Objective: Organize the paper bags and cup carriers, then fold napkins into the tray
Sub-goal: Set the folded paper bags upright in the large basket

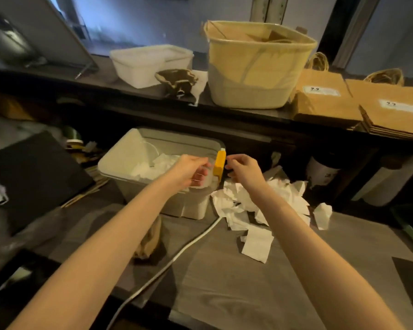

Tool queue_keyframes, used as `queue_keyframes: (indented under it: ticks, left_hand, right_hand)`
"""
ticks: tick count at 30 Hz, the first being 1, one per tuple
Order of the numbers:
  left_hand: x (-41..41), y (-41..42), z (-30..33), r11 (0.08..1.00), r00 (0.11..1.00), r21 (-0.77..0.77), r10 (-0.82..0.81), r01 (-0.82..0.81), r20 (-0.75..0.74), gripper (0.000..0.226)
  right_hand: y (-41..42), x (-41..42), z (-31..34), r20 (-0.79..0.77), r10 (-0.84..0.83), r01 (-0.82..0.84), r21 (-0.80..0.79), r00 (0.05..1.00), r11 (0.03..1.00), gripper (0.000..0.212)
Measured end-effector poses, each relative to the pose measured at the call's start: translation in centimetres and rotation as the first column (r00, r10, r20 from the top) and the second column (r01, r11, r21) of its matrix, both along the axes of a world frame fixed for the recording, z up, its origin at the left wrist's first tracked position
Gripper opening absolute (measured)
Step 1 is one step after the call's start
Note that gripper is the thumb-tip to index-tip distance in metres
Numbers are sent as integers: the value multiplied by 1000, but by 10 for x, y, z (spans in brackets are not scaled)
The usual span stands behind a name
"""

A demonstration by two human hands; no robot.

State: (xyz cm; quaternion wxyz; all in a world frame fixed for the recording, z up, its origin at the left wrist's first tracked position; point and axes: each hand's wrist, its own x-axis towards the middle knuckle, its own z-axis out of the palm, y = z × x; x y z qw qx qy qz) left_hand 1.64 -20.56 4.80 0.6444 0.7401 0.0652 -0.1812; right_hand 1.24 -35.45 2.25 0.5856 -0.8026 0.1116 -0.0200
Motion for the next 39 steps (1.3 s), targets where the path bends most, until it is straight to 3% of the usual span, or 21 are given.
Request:
queue_keyframes:
  ticks: [6, 8, 11, 13, 18, 23, 32, 39]
  left_hand:
    - [-17, 78, -9, 958, 957, 40, 286, -285, -40, 25]
    - [-22, 95, -15, 934, 931, 49, 356, -353, -79, 21]
    - [-24, 111, -24, 913, 907, 57, 409, -405, -97, 15]
    - [-23, 114, -30, 908, 904, 51, 420, -417, -85, 16]
    - [-4, 116, -40, 894, 895, 59, 446, -444, -25, 19]
    - [23, 119, -46, 895, 898, 85, 440, -438, -1, 18]
    - [77, 119, -47, 915, 919, 87, 394, -394, 27, 14]
    - [105, 117, -47, 913, 919, 113, 393, -392, 10, 24]
  right_hand:
    - [45, 10, -15, -223, -59, 49, -50, 973, 998, 58]
    - [53, 9, -20, -267, -128, 98, -124, 955, 987, 55]
    - [59, 9, -30, -252, -204, 205, -23, 946, 979, 43]
    - [60, 8, -40, -234, -233, 261, 96, 944, 961, 36]
    - [63, 15, -55, -167, -170, 199, 176, 971, 964, 46]
    - [62, 38, -59, -155, -206, 232, 169, 966, 958, 52]
    - [64, 68, -31, -191, -244, 292, 297, 951, 909, 57]
    - [67, 89, -28, -188, -308, 349, 251, 932, 903, 53]
